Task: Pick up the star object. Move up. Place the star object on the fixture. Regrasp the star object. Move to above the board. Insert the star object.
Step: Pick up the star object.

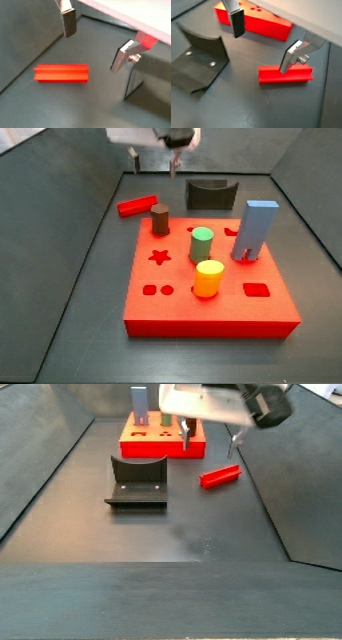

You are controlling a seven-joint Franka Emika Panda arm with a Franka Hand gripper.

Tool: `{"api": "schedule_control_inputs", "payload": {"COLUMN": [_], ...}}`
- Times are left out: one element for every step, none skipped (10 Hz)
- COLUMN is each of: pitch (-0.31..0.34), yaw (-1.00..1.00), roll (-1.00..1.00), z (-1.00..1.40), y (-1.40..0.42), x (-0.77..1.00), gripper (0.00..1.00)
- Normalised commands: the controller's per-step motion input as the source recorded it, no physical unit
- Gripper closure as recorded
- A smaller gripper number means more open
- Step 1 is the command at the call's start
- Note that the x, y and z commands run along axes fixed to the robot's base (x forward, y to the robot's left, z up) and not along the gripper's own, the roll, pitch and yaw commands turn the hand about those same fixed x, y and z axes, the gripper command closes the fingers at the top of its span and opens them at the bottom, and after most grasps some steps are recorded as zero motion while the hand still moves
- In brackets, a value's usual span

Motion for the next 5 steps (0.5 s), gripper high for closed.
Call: {"api": "schedule_control_inputs", "payload": {"pitch": [-0.067,-0.043,-0.041,-0.046,-0.154], "yaw": [-0.97,-0.93,-0.82,-0.70,-0.53], "roll": [0.05,0.04,0.06,0.07,0.08], "z": [-0.91,-0.97,-0.94,-0.95,-0.79], "y": [-0.06,-0.02,0.00,-0.01,-0.12], "x": [0.00,-0.05,-0.24,-0.37,-0.36], "gripper": [0.00,0.00,0.00,0.00,0.00]}}
